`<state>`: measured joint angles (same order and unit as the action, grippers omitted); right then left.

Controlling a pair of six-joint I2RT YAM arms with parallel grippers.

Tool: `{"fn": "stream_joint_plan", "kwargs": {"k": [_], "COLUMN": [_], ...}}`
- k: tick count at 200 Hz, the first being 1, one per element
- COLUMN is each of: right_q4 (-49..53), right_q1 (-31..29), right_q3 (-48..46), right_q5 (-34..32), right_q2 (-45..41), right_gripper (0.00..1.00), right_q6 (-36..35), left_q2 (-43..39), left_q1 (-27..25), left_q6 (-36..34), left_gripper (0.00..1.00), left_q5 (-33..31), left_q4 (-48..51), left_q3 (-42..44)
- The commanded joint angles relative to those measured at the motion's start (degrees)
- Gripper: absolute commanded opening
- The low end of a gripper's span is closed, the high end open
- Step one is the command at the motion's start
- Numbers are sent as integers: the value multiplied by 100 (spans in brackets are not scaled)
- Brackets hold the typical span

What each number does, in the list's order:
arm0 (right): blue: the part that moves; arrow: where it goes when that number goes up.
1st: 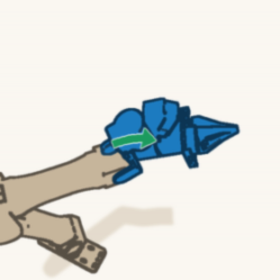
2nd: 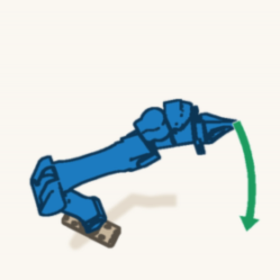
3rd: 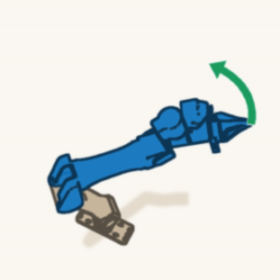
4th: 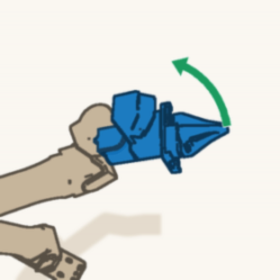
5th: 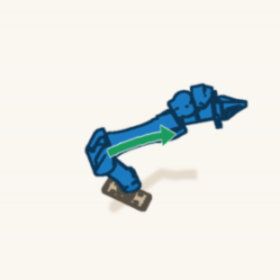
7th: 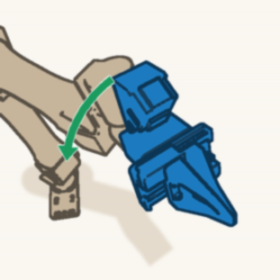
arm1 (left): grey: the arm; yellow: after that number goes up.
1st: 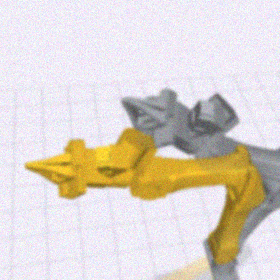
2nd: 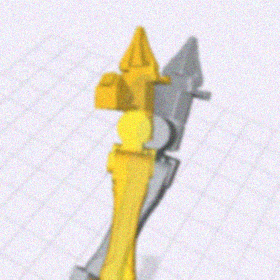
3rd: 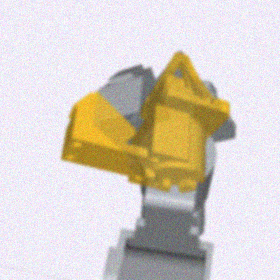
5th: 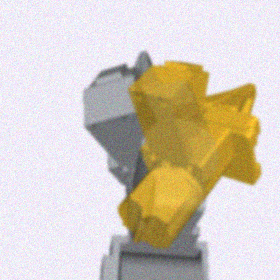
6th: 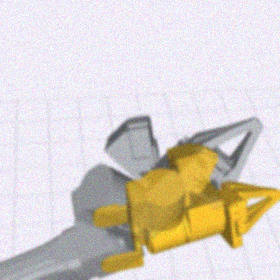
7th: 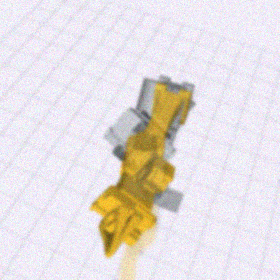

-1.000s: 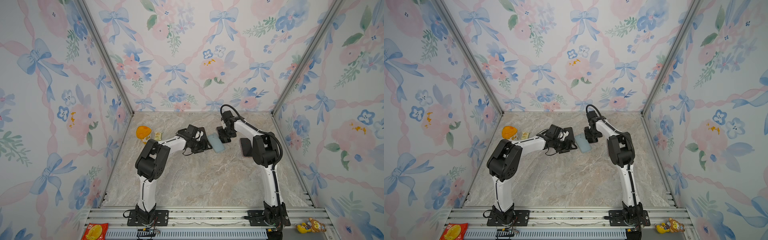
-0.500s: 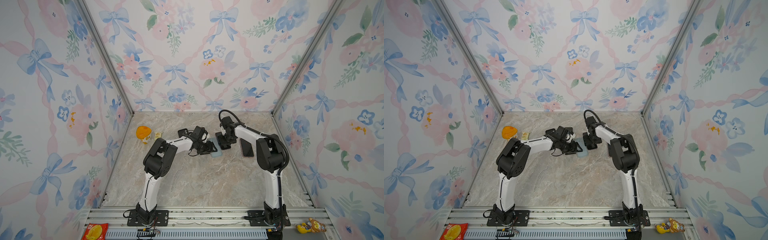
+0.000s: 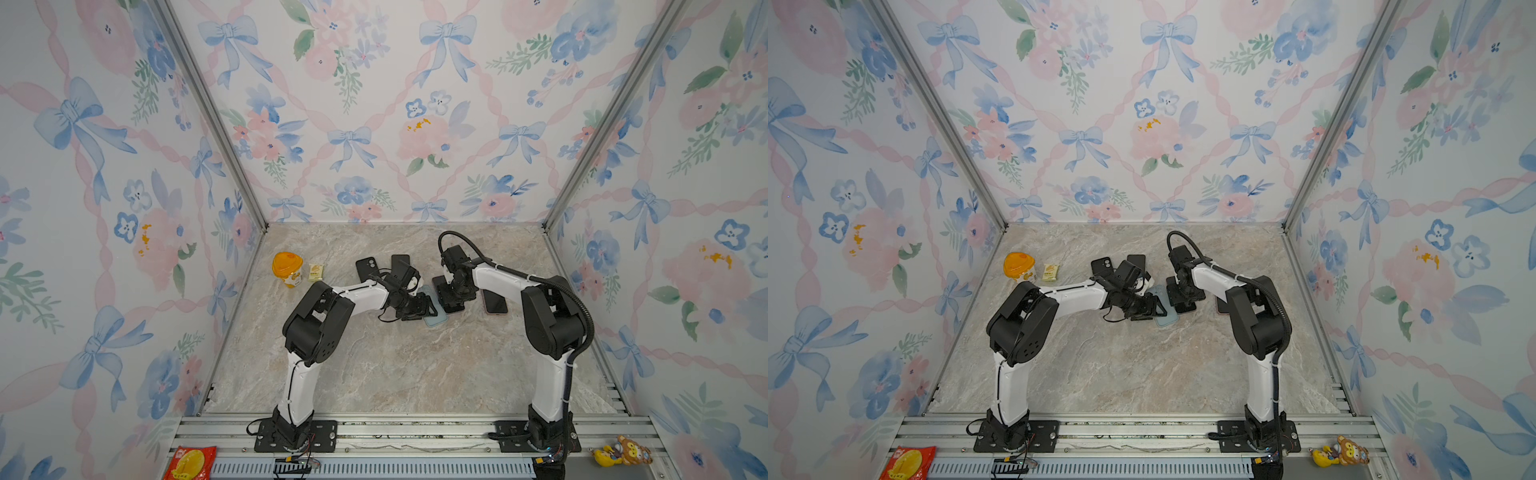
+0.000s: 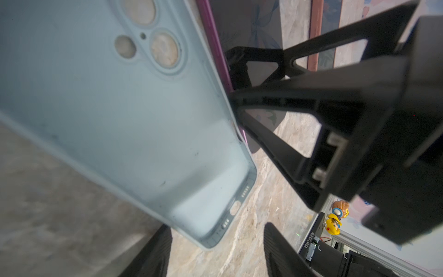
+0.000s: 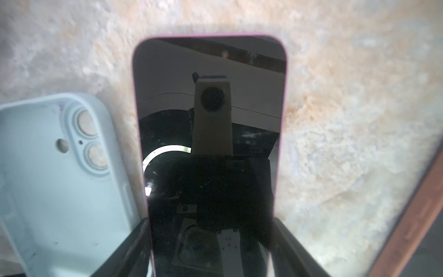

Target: Put the phone into the phone case

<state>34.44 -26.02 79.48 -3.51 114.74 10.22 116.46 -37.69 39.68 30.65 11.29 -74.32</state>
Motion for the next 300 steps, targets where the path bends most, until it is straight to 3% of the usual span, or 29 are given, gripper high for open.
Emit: {"fn": "stream_joint_plan", "kwargs": {"k": [1,90,148,186,220,262,300], "right_q4": [80,-183,-269,-453,-777,-1275,-1578], "right_q1": [-348,-1004,-813,-527,-314,-152,-59], "right_q3": [-420,-1630,-1873,-1950,-2004,-2222,-2444], "right_q5": [330,46,-111,0,202,534,825], "right_q2": [-293,-1105,-1366,-1454,-1535,-1639,-1673], "right_gripper": [62,62,61,61,61,60,59], "right_q6": [212,594,440,298,182,174,233], "left_q2": [-305,-1353,-1890,-1829,-1200,-122,596], "left_q1": [-213,-708,-566,-21,403,494,648], "left_q6": [35,554,639,426,256,234,240], "left_gripper": [62,62,62,62,61,59,57], "left_q5": [-89,-525,-519,-72,309,723,937], "left_q4": [-182,-803,-986,-936,-868,-877,-874], "left_q3": [159,1689,2081,1684,947,-165,-669]}}
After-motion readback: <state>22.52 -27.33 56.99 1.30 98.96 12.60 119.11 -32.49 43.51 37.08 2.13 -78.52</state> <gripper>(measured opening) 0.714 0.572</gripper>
